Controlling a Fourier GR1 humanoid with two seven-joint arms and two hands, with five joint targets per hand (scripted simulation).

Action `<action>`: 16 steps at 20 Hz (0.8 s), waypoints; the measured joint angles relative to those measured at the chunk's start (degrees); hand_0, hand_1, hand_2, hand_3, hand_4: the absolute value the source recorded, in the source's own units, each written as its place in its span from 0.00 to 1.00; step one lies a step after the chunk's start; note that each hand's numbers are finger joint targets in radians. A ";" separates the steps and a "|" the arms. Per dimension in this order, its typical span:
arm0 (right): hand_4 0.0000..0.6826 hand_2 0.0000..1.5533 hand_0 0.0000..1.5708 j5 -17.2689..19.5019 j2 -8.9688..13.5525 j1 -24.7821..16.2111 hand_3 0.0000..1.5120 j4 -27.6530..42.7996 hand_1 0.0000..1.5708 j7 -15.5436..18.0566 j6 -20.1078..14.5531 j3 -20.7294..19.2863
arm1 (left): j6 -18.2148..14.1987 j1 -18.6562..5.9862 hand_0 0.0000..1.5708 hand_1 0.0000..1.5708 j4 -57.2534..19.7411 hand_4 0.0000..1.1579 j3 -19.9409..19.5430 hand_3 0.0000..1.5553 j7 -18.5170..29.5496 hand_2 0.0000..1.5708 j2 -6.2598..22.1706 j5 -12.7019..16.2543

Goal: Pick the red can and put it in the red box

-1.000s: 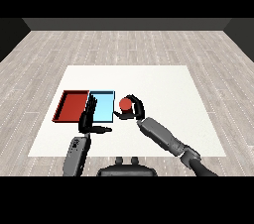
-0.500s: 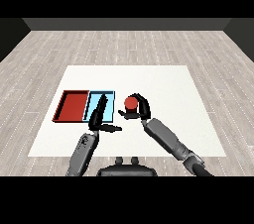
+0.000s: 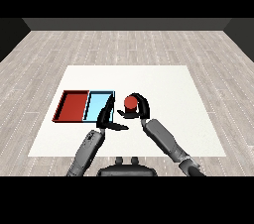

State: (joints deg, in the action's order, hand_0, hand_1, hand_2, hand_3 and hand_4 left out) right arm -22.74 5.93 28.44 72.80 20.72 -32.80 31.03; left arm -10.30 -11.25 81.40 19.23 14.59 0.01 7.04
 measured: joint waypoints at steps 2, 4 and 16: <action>0.93 0.93 0.93 1.70 -0.73 -0.83 0.91 0.81 0.93 -0.88 0.18 -0.27 | -1.84 0.12 0.00 0.00 -1.21 0.00 2.34 0.00 1.00 0.00 0.00 0.94; 0.93 0.93 0.92 3.41 -0.77 -2.19 0.92 2.53 0.92 -2.10 0.92 -0.80 | -0.35 -0.53 0.00 0.00 -3.31 0.00 1.43 0.00 1.73 0.00 0.00 1.83; 0.91 0.92 0.92 8.96 -5.45 -2.88 0.91 3.48 0.92 -4.45 1.63 -1.85 | -1.61 -4.35 0.00 0.00 -10.12 0.00 3.74 0.00 4.07 0.00 -0.01 6.14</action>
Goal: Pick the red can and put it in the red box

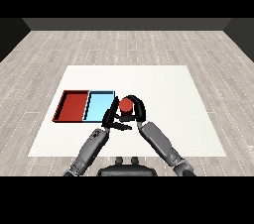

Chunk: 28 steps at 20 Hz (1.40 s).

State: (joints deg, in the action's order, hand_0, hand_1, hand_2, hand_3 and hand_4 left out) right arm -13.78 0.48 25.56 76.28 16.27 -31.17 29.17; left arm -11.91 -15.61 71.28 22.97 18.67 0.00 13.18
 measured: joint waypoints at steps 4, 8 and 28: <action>0.91 0.93 0.95 -1.78 -0.29 0.47 0.91 -0.57 0.95 0.65 0.01 0.77 | -1.35 -2.12 0.00 0.00 -1.56 0.00 1.63 0.00 0.28 0.00 0.00 2.78; 0.90 0.93 0.95 -3.56 -0.39 0.53 0.91 -1.74 0.95 2.92 -0.17 2.43 | -1.69 -4.21 0.00 0.00 -4.51 0.00 2.55 0.00 2.34 0.00 0.00 4.26; 0.89 0.94 0.99 -9.46 0.26 6.46 0.91 -4.27 0.99 3.59 -6.35 9.87 | -16.47 -4.06 0.97 0.97 -2.39 0.74 5.55 0.90 -3.50 0.95 0.81 3.04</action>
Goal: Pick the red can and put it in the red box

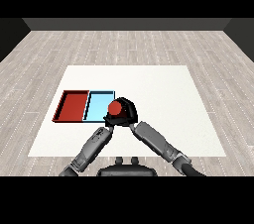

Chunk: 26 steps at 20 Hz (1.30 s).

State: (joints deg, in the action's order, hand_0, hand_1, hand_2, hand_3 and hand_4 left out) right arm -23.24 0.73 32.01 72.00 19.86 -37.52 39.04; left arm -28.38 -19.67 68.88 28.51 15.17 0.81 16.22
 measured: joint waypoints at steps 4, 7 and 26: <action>0.89 0.93 0.94 0.68 -0.11 -0.58 0.91 0.62 0.94 -0.27 0.82 -1.31 | -4.01 -1.37 1.00 1.00 -1.02 0.86 0.62 0.91 1.06 0.97 -0.09 0.24; 0.91 0.93 0.91 0.12 -0.36 -0.89 0.91 0.68 0.91 0.33 0.62 -0.76 | -5.59 -0.63 1.00 1.00 -1.00 0.81 0.22 0.91 2.84 0.97 -0.36 0.17; 0.00 0.00 0.00 5.03 -0.27 -3.77 0.00 2.55 0.00 -2.02 5.89 -4.43 | -9.09 -1.14 1.00 1.00 -1.03 0.99 -0.93 0.97 3.00 1.00 -0.45 -2.08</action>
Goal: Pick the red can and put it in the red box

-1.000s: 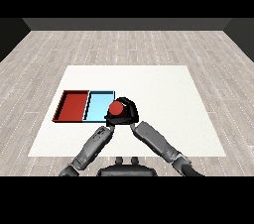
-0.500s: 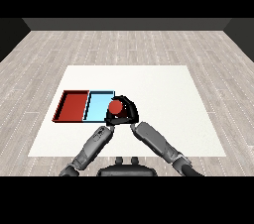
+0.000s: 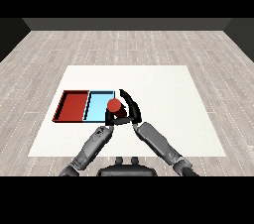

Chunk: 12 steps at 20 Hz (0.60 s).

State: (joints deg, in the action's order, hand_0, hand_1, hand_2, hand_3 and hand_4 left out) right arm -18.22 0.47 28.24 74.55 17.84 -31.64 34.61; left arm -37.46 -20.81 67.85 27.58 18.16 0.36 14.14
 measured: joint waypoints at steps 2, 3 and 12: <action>0.00 0.00 0.00 1.13 -0.12 0.05 0.00 1.52 0.00 -1.38 -0.59 -0.47 | 0.13 0.95 1.00 1.00 1.36 0.99 -0.02 0.97 -1.08 1.00 0.18 -0.45; 0.00 0.00 0.00 1.17 -0.14 0.11 0.00 1.61 0.00 -1.42 0.19 -1.67 | 1.30 0.53 1.00 1.00 0.27 0.98 -1.17 0.97 -0.62 1.00 0.09 -0.26; 0.00 0.00 0.00 2.51 5.76 -6.90 0.00 14.75 0.00 -3.39 2.64 -8.71 | 2.41 1.70 1.00 1.00 0.85 0.98 -4.02 0.95 -1.13 1.00 2.17 -2.04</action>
State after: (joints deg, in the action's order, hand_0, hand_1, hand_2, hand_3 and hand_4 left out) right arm -15.71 6.23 21.34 89.31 14.45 -29.00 25.90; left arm -35.05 -19.10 68.70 23.56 17.03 2.53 12.10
